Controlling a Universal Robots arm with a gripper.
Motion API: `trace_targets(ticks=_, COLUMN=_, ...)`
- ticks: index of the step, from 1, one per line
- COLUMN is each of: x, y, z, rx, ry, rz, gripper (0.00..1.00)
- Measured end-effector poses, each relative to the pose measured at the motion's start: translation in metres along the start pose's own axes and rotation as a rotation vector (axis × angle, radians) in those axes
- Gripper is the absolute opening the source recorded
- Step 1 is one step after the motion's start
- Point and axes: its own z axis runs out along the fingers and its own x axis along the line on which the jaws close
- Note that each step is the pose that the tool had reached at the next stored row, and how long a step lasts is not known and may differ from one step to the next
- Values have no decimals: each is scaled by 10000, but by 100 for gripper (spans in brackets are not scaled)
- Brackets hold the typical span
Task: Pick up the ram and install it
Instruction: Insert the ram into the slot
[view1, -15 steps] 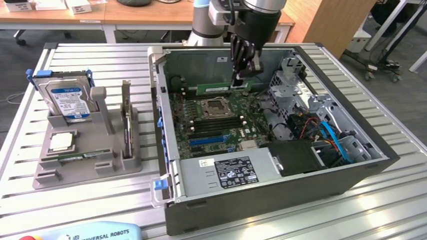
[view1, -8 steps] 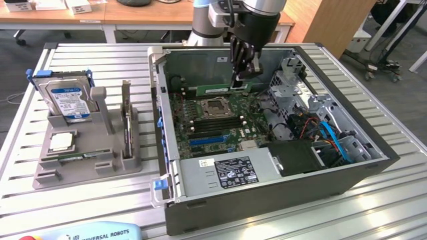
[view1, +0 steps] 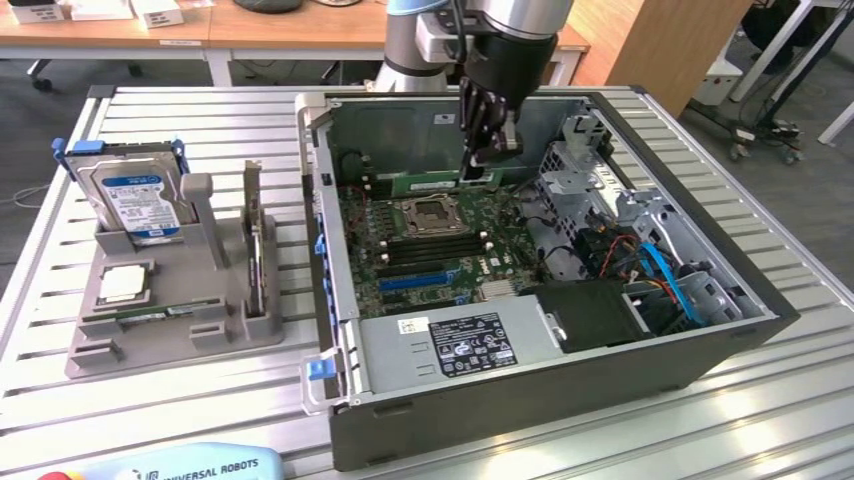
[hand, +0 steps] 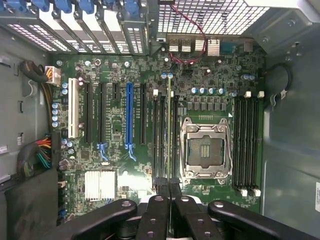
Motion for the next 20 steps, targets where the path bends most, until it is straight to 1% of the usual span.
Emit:
trace_targets(ticks=4, x=1, y=-1, z=29, rx=3, ry=-3, rz=106, gripper=11)
trace_targets(ticks=9, x=1, y=-1, z=35, rx=3, ry=-5, rz=126, gripper=11)
trace_targets(ticks=20, x=3, y=-40, z=86, rx=-3, ry=-4, rz=125, gripper=11)
